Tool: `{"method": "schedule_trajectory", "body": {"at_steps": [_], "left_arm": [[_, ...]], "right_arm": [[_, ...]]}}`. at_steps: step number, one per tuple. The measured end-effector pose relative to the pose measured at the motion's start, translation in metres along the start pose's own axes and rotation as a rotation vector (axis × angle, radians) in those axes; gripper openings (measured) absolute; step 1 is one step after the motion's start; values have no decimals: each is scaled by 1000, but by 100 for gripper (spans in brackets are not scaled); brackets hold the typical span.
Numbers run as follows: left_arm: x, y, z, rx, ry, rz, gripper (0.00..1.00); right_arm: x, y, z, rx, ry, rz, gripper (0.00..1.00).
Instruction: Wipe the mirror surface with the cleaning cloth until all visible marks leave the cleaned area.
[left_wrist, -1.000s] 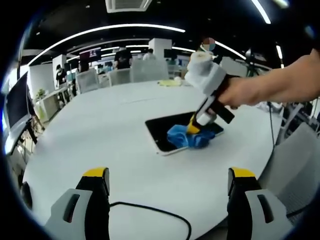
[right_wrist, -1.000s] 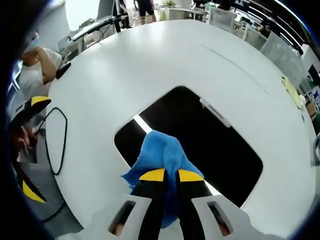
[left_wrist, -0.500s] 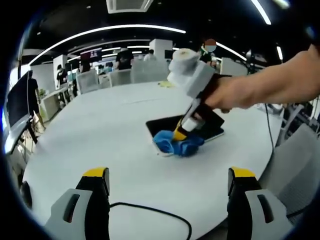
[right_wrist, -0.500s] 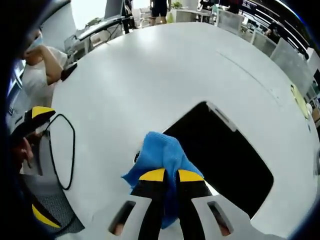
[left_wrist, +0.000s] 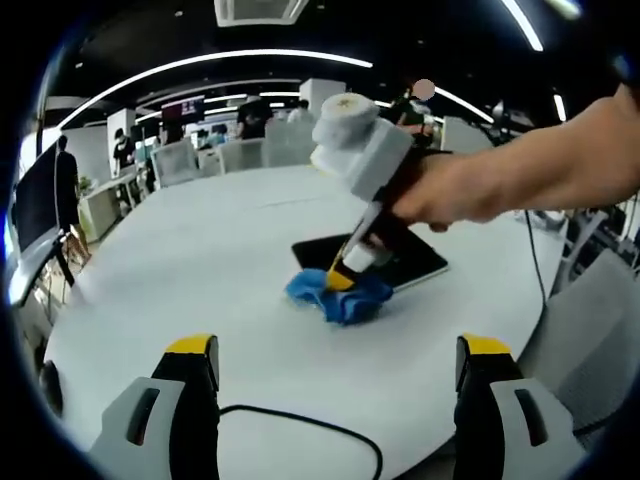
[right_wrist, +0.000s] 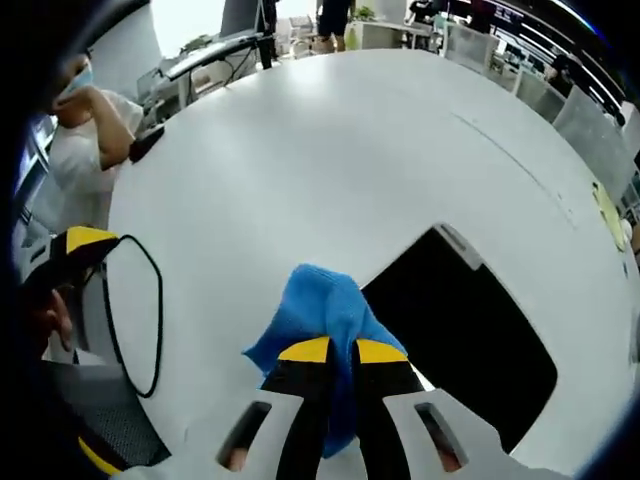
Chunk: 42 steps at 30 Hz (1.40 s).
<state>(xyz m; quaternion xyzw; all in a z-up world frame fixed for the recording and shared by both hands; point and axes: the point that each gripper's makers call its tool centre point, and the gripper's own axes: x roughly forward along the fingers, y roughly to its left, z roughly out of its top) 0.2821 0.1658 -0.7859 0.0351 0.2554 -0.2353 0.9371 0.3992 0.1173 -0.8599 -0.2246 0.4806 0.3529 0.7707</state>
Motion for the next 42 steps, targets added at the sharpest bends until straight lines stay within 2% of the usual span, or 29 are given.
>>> {"method": "schedule_trajectory", "body": {"at_steps": [20, 32, 42], "left_arm": [[0, 0, 0, 0, 4, 1, 99], [0, 2, -1, -11, 1, 6, 99], [1, 1, -2, -7, 9, 1, 99]], "right_arm": [[-6, 14, 0, -19, -23, 11, 3], [-8, 15, 0, -37, -24, 30, 3], [-6, 11, 2, -71, -13, 76, 3]]}}
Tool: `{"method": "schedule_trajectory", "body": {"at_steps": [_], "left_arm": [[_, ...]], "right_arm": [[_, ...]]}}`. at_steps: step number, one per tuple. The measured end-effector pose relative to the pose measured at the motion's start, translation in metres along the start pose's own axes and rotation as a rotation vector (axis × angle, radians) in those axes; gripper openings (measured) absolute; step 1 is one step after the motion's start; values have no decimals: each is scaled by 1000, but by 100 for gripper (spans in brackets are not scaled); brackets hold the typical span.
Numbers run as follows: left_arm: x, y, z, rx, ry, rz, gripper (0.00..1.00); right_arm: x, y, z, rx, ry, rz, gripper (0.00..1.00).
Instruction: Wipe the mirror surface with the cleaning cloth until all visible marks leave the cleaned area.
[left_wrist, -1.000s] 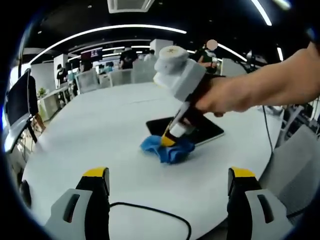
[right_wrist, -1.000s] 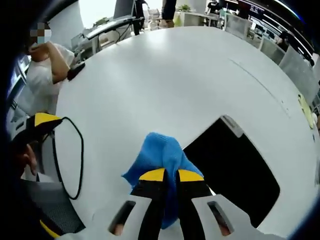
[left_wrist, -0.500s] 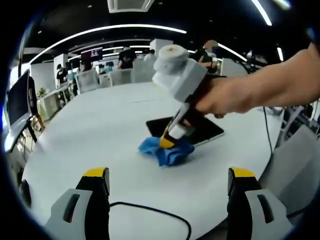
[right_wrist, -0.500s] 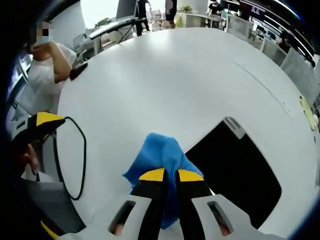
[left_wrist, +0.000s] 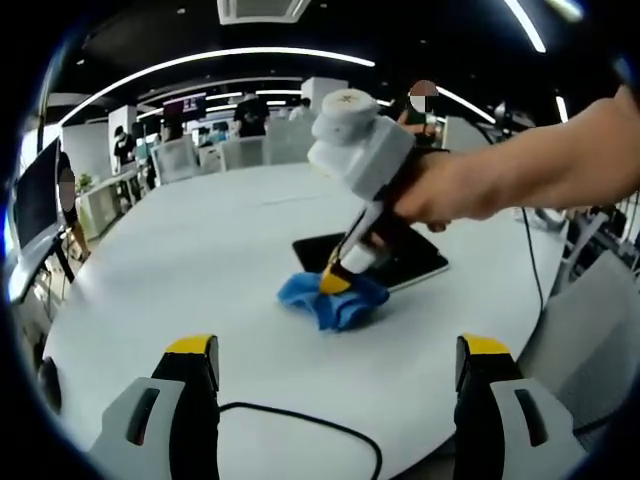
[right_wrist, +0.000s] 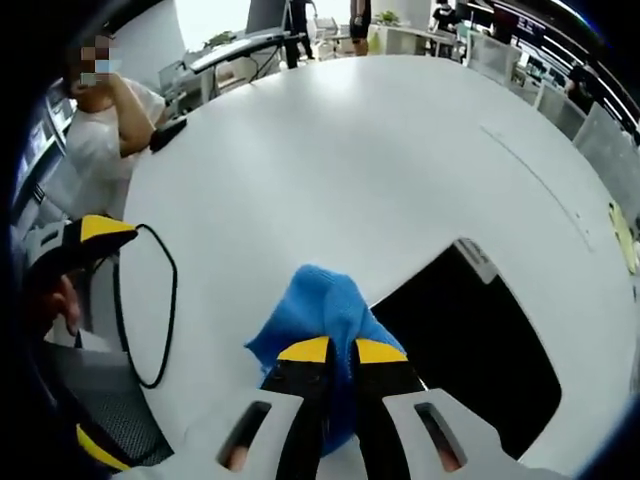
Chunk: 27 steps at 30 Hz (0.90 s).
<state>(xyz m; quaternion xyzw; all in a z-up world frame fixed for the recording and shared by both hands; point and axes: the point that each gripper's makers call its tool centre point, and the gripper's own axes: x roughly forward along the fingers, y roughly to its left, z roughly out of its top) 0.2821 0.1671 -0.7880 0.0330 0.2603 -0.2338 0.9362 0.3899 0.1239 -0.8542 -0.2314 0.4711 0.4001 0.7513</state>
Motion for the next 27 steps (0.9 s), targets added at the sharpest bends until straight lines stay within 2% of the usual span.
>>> {"method": "schedule_trajectory", "body": {"at_steps": [12, 27], "left_arm": [[0, -2, -3, 1, 18, -5, 99], [2, -1, -6, -10, 26, -8, 99]], "right_arm": [[0, 1, -2, -31, 26, 77, 3], [5, -23, 10, -47, 42, 115, 3]]}}
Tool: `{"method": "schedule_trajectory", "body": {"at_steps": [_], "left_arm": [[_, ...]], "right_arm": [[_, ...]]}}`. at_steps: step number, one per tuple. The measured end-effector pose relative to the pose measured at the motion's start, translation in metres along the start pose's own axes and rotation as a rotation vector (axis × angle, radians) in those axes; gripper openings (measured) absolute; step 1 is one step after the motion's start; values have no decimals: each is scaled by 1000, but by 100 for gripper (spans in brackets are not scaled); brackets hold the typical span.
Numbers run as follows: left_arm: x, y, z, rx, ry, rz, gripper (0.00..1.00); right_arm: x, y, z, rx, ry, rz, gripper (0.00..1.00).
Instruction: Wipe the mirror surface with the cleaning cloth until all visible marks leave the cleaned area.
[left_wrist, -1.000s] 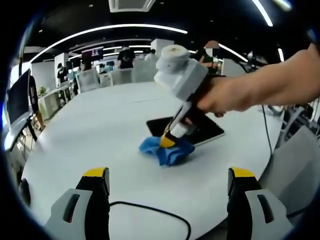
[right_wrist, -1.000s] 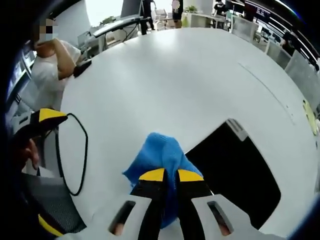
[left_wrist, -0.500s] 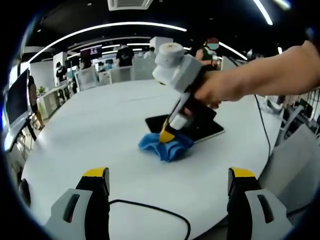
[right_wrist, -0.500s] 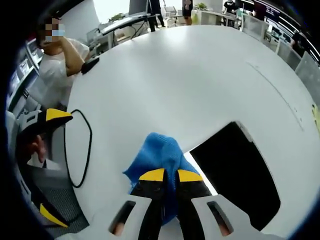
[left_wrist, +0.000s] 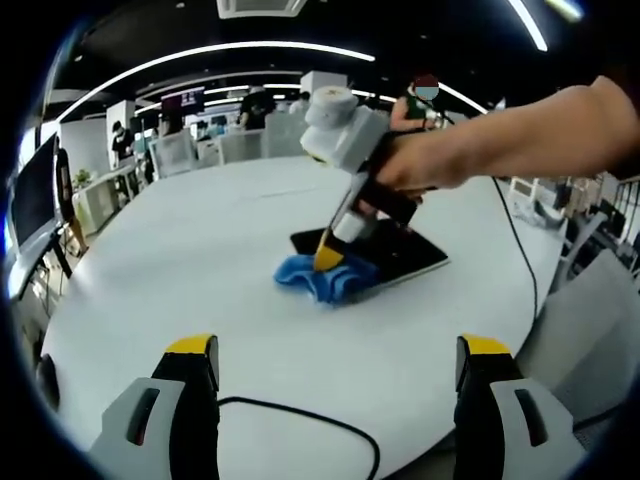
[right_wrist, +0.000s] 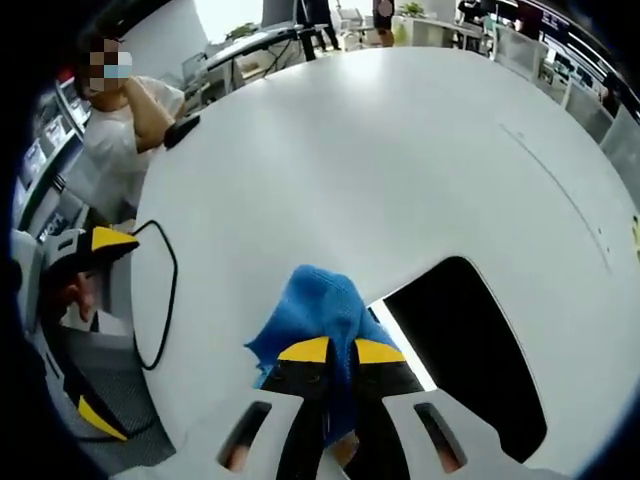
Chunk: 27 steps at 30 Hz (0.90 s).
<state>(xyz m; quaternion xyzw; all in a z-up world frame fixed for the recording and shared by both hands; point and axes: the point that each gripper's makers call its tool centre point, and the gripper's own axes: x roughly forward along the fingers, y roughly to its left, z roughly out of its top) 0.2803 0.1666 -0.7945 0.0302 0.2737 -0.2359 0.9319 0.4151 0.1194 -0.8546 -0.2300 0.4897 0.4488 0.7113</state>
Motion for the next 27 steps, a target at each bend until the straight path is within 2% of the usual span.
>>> {"method": "schedule_trajectory", "body": {"at_steps": [4, 8, 15, 27], "left_arm": [[0, 0, 0, -5, -3, 1, 99], [0, 1, 0, -8, -6, 2, 99], [-1, 2, 0, -17, -10, 6, 99], [-1, 2, 0, -21, -10, 11, 99]], "right_arm": [[3, -11, 6, -9, 5, 3, 3], [2, -12, 6, -10, 8, 2, 3], [5, -30, 14, 17, 4, -8, 3], [10, -59, 29, -3, 19, -33, 3]]}}
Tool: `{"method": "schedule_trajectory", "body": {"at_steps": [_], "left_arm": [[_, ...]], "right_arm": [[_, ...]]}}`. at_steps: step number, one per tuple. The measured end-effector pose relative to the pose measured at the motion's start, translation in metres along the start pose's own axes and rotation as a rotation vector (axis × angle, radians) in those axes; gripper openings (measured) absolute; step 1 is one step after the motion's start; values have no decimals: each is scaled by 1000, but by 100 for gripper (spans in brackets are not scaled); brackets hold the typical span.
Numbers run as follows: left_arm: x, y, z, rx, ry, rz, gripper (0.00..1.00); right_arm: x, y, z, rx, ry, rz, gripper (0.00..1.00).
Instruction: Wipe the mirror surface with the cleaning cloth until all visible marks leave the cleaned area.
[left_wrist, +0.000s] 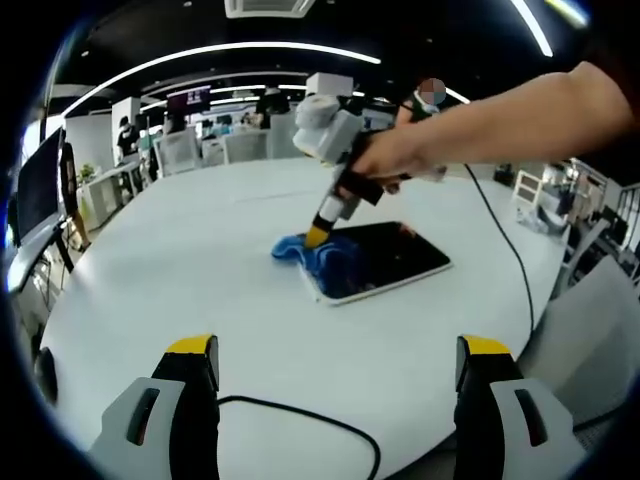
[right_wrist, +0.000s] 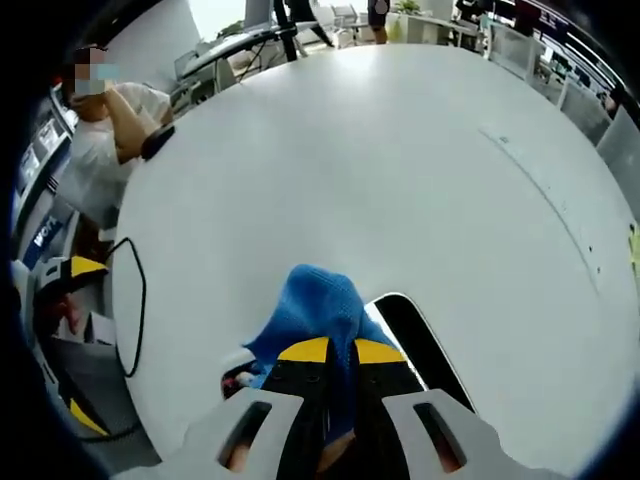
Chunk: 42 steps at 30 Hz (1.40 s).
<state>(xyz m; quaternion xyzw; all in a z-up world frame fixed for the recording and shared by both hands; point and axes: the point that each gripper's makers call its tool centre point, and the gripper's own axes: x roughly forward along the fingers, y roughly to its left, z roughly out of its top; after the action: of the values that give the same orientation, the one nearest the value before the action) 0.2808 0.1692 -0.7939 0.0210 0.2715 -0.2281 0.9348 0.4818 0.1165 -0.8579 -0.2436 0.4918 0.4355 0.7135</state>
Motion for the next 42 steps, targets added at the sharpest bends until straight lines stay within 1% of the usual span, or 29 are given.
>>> {"method": "schedule_trajectory", "body": {"at_steps": [5, 6, 10, 12, 16, 19, 22, 30, 32, 34, 39, 42], "left_arm": [[0, 0, 0, -2, 2, 1, 99], [0, 0, 0, -3, 2, 1, 99], [0, 0, 0, -4, 2, 1, 99], [0, 0, 0, -4, 4, 1, 99], [1, 0, 0, -2, 6, 3, 99], [1, 1, -1, -2, 7, 5, 99], [1, 2, -2, 0, 10, 10, 99], [1, 1, -1, -3, 10, 6, 99], [1, 0, -1, -1, 9, 6, 99], [1, 1, -1, -3, 8, 8, 99], [-1, 3, 2, -30, -8, 11, 99], [0, 2, 2, -29, -7, 10, 99]], "right_arm": [[1, -7, 3, -7, -11, -10, 3], [0, -7, 2, 2, -12, -10, 3], [1, -13, 6, 0, -6, -17, 3], [2, -17, 9, -18, 0, -26, 3], [3, -26, 12, -1, -4, -29, 3], [2, -27, 12, 6, 0, -31, 3], [1, -24, 12, -22, 13, -39, 3], [3, -26, 13, -28, 2, -40, 3], [4, -29, 14, -29, 2, -40, 3], [8, -36, 18, -23, 3, -37, 3], [3, -37, 12, -20, 2, -47, 3], [5, -45, 10, -15, 5, -55, 3]]}}
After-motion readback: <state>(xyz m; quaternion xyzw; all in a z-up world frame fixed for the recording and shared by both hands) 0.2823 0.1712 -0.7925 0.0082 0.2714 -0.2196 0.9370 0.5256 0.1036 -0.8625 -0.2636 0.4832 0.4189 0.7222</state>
